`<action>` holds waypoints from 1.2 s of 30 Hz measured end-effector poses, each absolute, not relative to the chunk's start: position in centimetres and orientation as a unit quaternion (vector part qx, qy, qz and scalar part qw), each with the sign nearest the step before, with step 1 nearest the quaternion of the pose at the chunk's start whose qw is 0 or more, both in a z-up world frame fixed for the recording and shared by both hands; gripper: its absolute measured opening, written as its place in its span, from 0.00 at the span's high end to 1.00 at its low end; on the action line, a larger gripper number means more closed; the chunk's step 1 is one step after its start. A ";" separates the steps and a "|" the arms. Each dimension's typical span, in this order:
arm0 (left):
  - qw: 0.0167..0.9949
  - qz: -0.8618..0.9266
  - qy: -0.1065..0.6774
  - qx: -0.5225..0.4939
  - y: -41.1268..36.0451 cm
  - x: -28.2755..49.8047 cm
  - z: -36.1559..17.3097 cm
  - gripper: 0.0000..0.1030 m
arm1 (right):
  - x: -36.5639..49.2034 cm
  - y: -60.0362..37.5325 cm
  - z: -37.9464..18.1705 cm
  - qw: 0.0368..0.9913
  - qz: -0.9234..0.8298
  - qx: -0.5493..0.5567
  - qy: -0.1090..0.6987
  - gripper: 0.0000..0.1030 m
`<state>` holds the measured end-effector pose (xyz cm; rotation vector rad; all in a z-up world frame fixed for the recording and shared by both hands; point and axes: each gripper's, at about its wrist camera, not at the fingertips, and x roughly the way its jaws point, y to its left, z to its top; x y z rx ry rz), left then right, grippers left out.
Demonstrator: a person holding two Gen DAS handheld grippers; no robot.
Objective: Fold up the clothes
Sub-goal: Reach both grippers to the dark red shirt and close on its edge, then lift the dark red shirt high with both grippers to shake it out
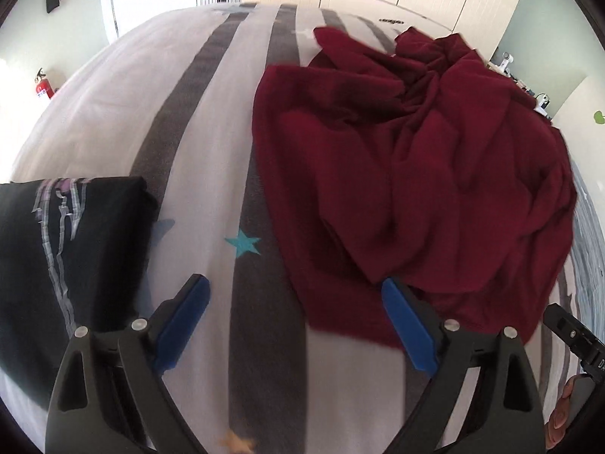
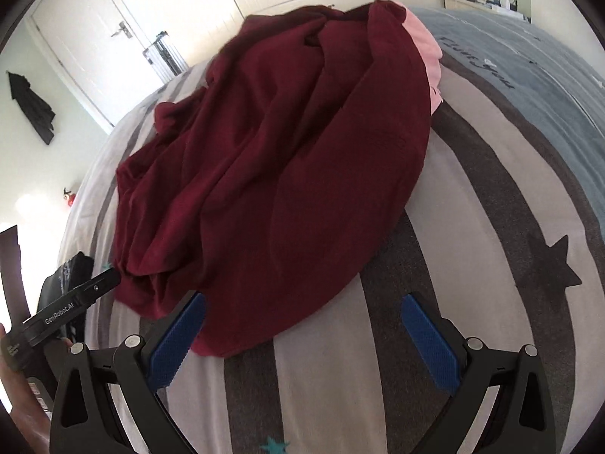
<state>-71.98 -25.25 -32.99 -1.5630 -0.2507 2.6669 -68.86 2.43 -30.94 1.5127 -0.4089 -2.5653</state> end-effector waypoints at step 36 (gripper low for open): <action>0.119 0.744 -0.144 -0.642 -15.6 -28.3 -27.2 0.96 | -41.9 19.5 -27.1 0.129 -0.771 0.615 -0.102 0.95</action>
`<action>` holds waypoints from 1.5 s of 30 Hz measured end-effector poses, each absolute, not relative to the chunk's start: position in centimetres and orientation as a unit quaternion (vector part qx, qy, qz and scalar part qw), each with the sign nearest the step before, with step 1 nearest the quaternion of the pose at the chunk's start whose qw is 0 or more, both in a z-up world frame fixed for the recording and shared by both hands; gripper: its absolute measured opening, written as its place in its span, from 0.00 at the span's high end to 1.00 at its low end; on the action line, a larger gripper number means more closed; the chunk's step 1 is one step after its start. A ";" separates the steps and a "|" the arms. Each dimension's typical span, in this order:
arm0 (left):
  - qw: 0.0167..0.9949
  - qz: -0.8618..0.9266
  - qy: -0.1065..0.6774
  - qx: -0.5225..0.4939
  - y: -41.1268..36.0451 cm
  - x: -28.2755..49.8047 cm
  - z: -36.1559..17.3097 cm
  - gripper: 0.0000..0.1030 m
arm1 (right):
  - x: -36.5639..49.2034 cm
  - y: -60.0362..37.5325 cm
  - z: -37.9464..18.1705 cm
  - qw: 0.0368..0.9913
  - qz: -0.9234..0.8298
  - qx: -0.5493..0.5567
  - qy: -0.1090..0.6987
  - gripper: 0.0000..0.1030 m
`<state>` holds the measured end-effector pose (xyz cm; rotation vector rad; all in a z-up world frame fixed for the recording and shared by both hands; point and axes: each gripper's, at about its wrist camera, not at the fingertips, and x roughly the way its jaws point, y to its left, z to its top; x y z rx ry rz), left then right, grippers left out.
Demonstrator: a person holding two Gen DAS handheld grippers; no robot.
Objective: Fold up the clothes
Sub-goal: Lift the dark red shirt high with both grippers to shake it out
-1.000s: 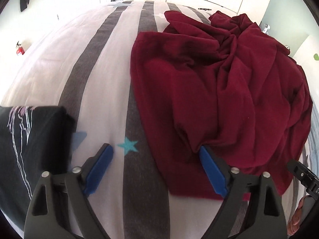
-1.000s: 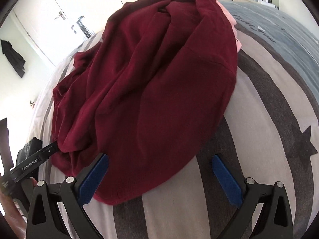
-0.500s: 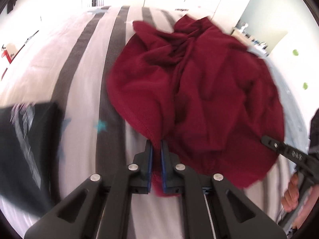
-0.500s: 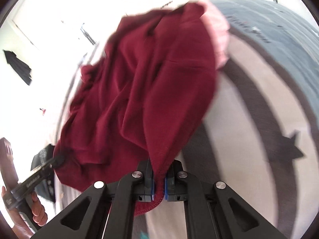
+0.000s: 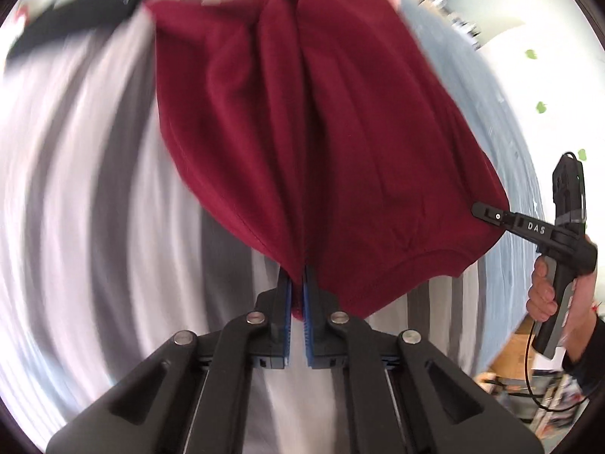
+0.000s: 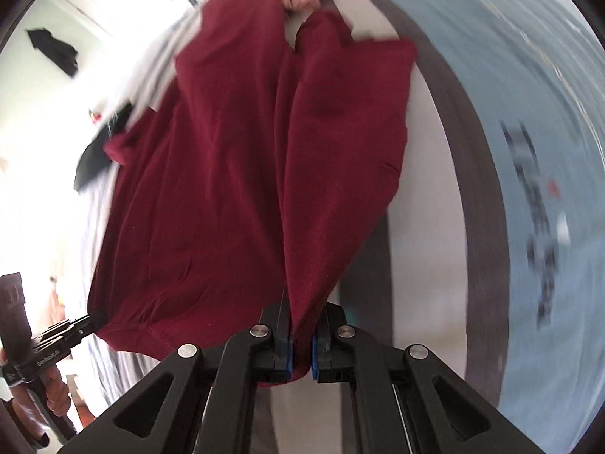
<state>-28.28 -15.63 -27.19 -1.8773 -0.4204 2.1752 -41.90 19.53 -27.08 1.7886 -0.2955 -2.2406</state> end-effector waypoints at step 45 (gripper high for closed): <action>0.115 0.848 -0.285 -0.432 -23.9 -30.2 -4.0 0.97 | -40.9 26.4 -17.6 0.162 -0.816 0.508 -0.225 0.97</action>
